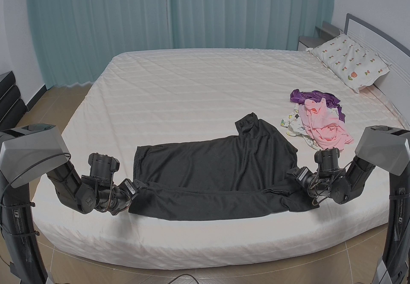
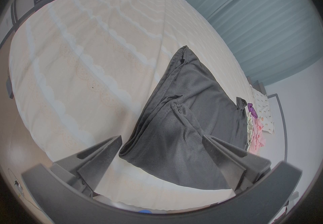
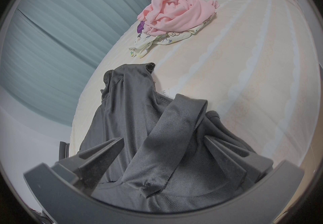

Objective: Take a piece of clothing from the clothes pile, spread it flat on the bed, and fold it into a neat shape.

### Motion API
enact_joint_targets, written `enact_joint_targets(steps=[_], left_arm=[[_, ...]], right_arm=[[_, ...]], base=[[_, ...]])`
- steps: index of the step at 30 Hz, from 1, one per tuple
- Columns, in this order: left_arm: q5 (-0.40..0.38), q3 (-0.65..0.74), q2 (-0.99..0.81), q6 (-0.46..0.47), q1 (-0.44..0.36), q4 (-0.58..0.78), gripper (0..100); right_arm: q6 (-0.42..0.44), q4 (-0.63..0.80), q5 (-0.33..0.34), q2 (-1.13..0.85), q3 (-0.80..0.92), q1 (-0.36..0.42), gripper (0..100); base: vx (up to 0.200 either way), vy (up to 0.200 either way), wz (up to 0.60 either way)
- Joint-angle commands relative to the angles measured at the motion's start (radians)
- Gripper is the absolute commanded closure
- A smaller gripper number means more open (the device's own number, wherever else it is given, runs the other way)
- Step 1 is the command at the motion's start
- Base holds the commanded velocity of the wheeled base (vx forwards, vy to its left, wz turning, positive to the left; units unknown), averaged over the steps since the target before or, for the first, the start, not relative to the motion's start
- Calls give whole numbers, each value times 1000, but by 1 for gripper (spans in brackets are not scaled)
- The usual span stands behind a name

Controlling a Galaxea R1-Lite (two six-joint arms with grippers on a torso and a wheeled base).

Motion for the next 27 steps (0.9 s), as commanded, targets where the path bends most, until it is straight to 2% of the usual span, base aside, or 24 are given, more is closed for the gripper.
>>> enact_joint_targets(steps=[1,11,27], left_arm=[[0,0,2,0,0,0,0],[0,0,2,1,0,0,0],[0,0,2,3,0,0,0]], right_arm=[[2,1,-9,13,-13,3,100],[44,4,-29,-30,14,-1,100],[47,33,-16,-179,103,22,100]], base=[[0,0,0],[0,0,0],[0,0,0]])
